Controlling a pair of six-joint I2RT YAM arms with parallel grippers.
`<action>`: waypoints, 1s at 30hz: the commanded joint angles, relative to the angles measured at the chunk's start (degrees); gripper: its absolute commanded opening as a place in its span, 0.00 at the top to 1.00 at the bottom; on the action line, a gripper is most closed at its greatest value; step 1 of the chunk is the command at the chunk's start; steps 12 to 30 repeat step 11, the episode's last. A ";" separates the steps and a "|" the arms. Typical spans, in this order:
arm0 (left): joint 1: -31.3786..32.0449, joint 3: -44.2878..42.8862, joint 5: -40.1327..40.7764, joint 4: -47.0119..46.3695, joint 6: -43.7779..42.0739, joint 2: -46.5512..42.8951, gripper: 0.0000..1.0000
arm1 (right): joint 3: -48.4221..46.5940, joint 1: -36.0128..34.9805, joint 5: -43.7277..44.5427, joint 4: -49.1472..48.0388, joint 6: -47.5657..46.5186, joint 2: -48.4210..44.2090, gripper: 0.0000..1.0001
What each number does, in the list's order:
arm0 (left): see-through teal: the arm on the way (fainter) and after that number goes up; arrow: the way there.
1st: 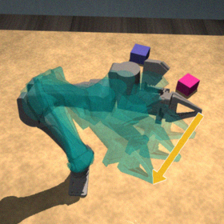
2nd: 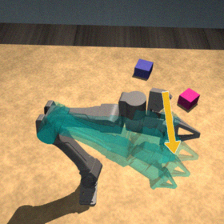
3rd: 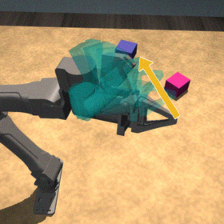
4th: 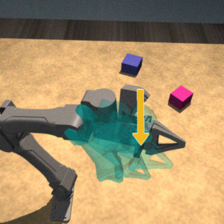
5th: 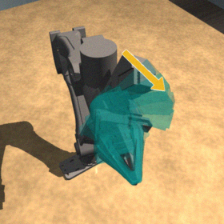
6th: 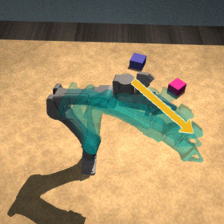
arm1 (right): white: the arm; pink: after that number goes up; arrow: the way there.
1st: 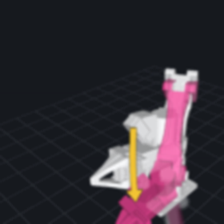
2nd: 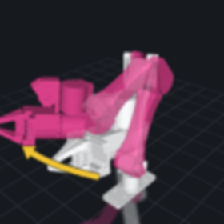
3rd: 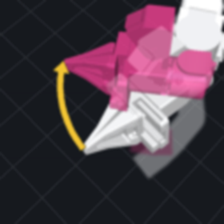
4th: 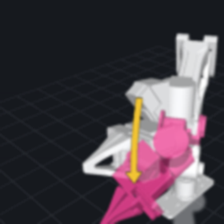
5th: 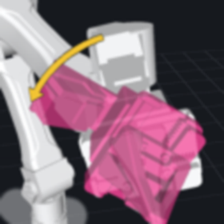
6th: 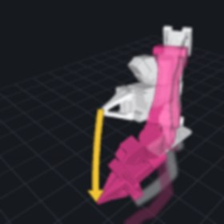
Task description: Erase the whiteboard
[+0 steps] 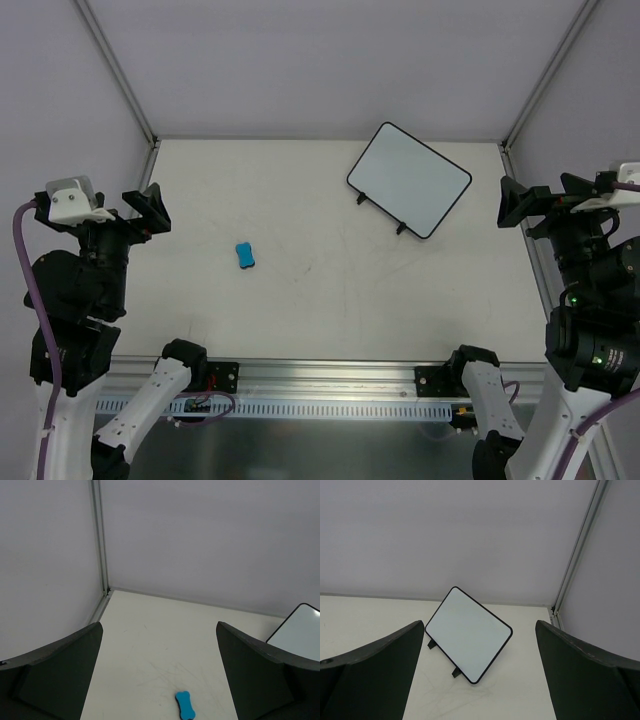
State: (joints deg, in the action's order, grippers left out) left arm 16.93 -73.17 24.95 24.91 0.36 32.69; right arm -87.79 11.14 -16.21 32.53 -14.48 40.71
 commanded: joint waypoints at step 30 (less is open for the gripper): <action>0.56 -1.72 1.15 -0.38 -0.62 -0.78 0.01 | -0.72 -1.38 1.00 -0.98 -1.07 1.83 0.01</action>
